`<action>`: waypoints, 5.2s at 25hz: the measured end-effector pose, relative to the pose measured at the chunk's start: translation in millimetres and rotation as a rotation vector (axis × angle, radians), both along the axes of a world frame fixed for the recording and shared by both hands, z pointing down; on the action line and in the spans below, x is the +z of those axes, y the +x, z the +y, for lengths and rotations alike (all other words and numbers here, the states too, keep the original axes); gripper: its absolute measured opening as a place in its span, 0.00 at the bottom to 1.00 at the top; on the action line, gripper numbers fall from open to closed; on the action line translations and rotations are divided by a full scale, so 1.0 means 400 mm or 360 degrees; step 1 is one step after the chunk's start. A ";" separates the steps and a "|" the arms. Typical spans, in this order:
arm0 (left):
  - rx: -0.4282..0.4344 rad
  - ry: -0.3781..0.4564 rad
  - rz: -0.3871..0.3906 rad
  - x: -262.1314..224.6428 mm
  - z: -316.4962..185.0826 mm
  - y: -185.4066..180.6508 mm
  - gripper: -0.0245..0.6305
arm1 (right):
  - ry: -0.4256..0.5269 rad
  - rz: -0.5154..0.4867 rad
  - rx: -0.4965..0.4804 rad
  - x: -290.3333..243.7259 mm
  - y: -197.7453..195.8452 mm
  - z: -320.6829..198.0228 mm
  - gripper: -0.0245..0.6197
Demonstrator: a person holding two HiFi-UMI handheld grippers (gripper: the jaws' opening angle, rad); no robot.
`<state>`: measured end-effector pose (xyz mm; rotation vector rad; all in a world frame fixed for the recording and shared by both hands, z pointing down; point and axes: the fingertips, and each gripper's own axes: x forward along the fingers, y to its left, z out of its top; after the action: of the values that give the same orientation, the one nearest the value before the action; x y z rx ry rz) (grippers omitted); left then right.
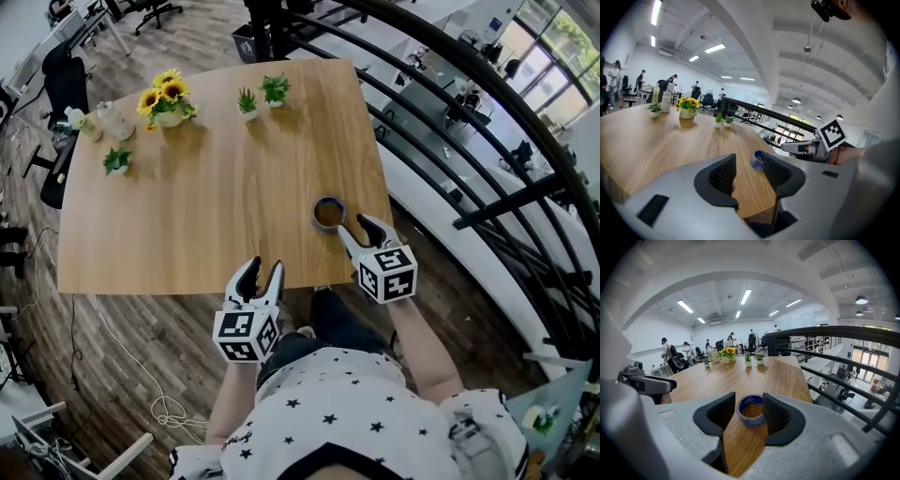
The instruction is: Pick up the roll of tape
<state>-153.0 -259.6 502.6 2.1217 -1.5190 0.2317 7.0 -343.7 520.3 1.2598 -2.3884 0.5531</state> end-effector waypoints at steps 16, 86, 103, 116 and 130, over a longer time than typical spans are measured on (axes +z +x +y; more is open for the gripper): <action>0.0030 -0.0077 -0.0029 0.064 -0.134 0.028 0.29 | -0.0178 0.0099 -0.0029 0.168 0.019 -0.136 0.30; 0.0061 0.0002 -0.0010 -0.004 0.019 0.031 0.29 | -0.0176 0.0171 0.0020 0.167 -0.034 -0.054 0.17; 0.0066 0.0108 -0.0018 -0.066 0.190 0.023 0.29 | 0.0033 0.0088 0.0034 -0.005 -0.042 0.153 0.16; 0.0048 0.0169 -0.0026 -0.093 0.291 0.036 0.29 | 0.0134 -0.0002 0.0009 -0.093 -0.041 0.296 0.16; 0.0057 0.0224 -0.0031 -0.111 0.320 0.049 0.29 | 0.0188 -0.0069 0.0031 -0.136 -0.016 0.381 0.16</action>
<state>-133.5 -131.4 458.0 2.2635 -1.5509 0.1625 0.4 -191.3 466.0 1.3346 -2.4795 0.4550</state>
